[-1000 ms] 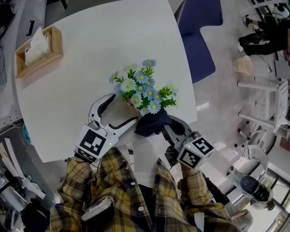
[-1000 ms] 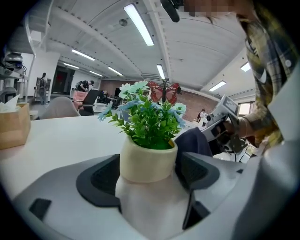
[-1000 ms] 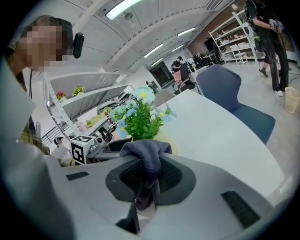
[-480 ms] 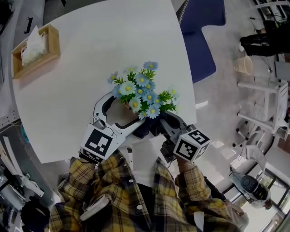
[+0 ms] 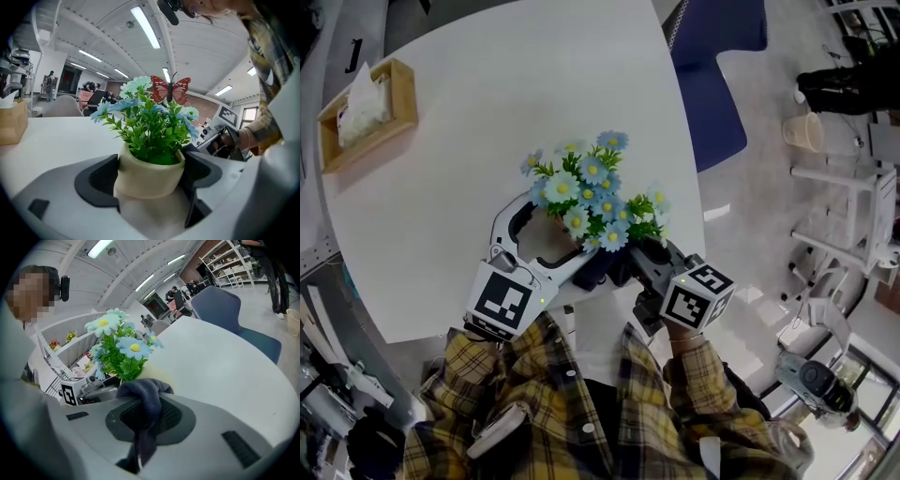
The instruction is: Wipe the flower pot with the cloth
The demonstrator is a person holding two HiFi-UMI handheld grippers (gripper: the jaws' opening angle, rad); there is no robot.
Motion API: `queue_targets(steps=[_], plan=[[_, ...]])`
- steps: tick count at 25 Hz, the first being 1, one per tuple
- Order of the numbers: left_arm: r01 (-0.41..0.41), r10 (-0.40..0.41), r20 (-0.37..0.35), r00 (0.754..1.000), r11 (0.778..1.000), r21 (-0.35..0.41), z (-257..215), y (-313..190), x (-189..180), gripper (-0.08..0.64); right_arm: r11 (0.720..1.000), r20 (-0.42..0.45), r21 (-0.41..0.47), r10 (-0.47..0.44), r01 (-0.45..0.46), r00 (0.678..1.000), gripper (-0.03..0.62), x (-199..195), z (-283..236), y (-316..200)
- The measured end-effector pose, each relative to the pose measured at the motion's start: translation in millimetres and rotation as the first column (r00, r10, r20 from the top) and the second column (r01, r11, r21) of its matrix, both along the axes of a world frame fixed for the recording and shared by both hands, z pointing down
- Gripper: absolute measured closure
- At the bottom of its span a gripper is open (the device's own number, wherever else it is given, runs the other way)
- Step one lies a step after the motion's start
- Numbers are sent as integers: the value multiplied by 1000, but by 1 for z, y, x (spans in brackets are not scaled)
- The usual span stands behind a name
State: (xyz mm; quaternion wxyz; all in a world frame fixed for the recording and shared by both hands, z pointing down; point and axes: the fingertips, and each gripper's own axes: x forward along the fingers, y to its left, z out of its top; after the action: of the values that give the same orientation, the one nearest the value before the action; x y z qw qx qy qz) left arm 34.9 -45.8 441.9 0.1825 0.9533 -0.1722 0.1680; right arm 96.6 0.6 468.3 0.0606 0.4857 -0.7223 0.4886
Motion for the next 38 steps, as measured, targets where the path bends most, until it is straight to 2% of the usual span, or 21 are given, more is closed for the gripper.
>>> queue_targets(steps=[4, 9, 15, 17, 20, 23, 28, 34, 36, 38], plan=[[-21, 21, 3, 1000, 1000, -3, -4, 1, -3, 114, 999, 29, -13, 32, -32, 999, 568, 9, 0, -6], [-68, 68, 3, 998, 998, -2, -7, 3, -8, 114, 1000, -29, 6, -7, 7, 1000, 568, 21, -1, -22], [-144, 144, 5, 990, 990, 3, -10, 4, -7, 114, 987, -64, 13, -157, 158, 986, 568, 24, 0, -46], [-187, 187, 14, 982, 982, 3, -8, 4, -3, 114, 973, -64, 23, -226, 228, 972, 568, 25, 2, -54], [-256, 256, 6, 967, 967, -8, -8, 4, -5, 114, 937, -61, 41, -344, 347, 937, 568, 18, 2, -61], [-351, 351, 6, 936, 936, -4, -10, 5, -7, 114, 898, -51, 39, -437, 439, 898, 568, 9, 1, -68], [-498, 498, -1, 867, 867, -16, -9, 11, -8, 114, 852, -56, 41, -520, 522, 852, 568, 2, 0, -82], [-655, 655, 8, 756, 756, -21, -6, 11, -17, 114, 813, -74, 43, -578, 581, 813, 568, -14, 3, -102], [-668, 668, 7, 744, 744, -16, -7, 10, -17, 114, 810, -78, 38, -582, 586, 810, 568, -14, 3, -104], [-646, 646, 6, 763, 763, -20, -7, 11, -18, 114, 818, -71, 40, -570, 574, 818, 568, -13, 2, -103]])
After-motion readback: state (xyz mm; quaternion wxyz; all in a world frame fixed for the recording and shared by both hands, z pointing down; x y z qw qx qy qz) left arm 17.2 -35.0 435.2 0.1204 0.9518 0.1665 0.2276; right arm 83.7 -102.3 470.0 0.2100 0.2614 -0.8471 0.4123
